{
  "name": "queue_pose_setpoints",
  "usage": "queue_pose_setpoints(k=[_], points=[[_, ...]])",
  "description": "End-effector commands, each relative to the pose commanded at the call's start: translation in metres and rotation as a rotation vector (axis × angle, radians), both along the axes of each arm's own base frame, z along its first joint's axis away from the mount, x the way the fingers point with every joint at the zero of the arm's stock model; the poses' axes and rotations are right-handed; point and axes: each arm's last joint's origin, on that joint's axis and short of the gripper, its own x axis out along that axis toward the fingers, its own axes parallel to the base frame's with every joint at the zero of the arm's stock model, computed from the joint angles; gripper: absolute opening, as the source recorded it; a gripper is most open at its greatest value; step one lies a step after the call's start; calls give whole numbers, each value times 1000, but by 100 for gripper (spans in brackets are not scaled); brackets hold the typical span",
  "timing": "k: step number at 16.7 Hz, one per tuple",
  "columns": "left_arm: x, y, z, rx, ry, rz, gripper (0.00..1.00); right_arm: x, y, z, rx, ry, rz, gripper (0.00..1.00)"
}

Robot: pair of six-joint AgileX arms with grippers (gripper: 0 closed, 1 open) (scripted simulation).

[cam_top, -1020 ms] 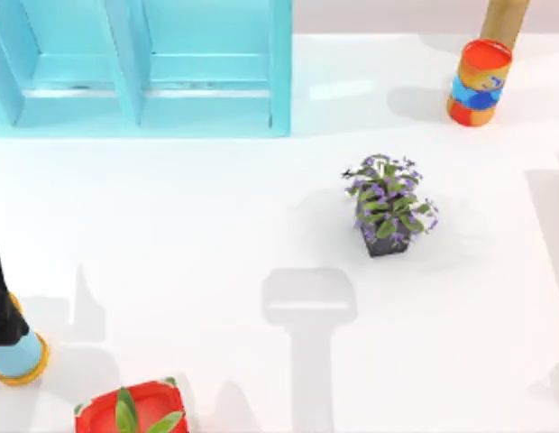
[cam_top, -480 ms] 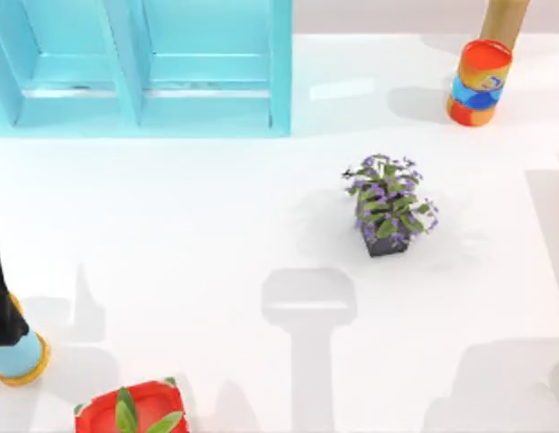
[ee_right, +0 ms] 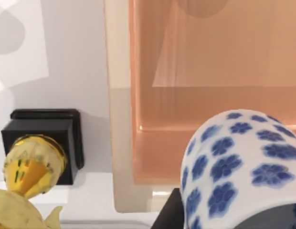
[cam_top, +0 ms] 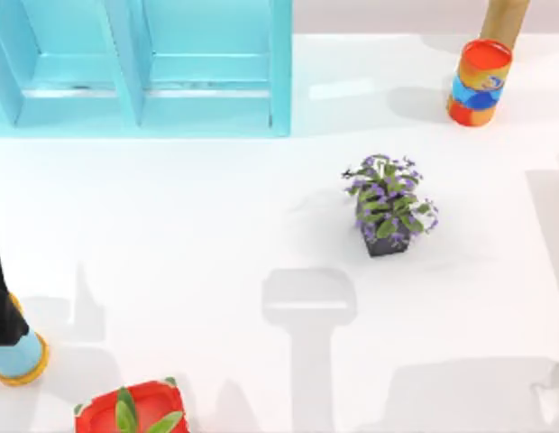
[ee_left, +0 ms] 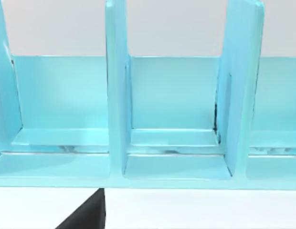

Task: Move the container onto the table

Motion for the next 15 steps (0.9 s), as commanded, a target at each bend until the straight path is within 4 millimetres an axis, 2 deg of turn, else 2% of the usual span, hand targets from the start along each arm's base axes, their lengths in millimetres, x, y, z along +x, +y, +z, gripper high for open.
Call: queue_pose_setpoints(k=[4, 6, 8, 11, 13, 15], points=[[0, 0, 0, 0, 0, 0, 100, 9, 4, 0, 9, 22, -5, 0], [0, 0, 0, 0, 0, 0, 100, 29, 15, 4, 15, 53, -9, 0], [0, 0, 0, 0, 0, 0, 100, 59, 35, 8, 15, 90, -15, 0], [0, 0, 0, 0, 0, 0, 100, 113, 89, 15, -4, 112, -20, 0], [0, 0, 0, 0, 0, 0, 100, 143, 143, 19, -17, 95, -19, 0], [0, 0, 0, 0, 0, 0, 100, 159, 206, 20, -20, 63, -14, 0]])
